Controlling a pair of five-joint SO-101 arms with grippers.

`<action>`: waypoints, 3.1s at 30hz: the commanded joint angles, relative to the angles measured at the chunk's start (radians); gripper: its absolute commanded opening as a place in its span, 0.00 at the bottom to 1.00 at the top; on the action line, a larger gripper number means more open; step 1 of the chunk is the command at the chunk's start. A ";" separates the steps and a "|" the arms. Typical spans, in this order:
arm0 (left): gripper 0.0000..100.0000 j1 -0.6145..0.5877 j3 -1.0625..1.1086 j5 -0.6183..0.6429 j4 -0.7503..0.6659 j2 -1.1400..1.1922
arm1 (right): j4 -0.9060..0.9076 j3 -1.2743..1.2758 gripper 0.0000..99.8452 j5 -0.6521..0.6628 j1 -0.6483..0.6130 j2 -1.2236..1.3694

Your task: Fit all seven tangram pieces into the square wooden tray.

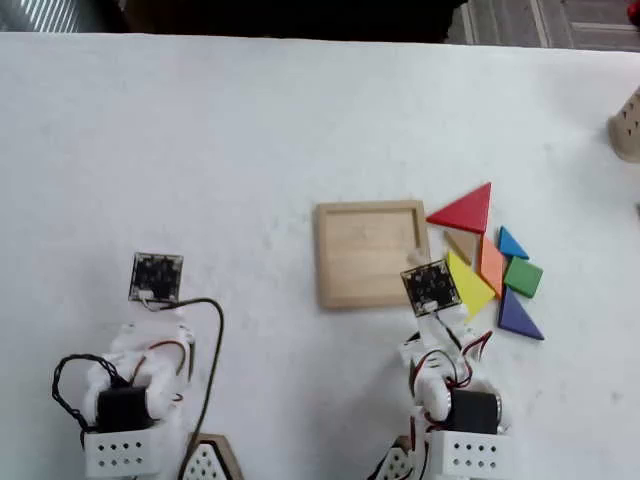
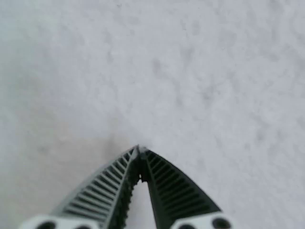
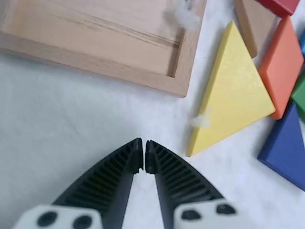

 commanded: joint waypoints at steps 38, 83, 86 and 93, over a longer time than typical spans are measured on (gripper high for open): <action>0.02 -0.010 -0.006 -0.002 0.008 -0.015 | -0.002 0.005 0.02 -0.005 0.005 -0.008; 0.11 0.036 -0.577 -0.038 -0.127 0.246 | -0.038 0.005 0.02 0.184 0.022 -0.016; 0.20 0.038 -0.717 0.083 -0.144 0.504 | -0.038 0.005 0.02 0.173 0.022 -0.016; 0.29 0.257 -0.988 0.364 -0.149 0.981 | -0.050 0.003 0.02 0.172 0.028 -0.016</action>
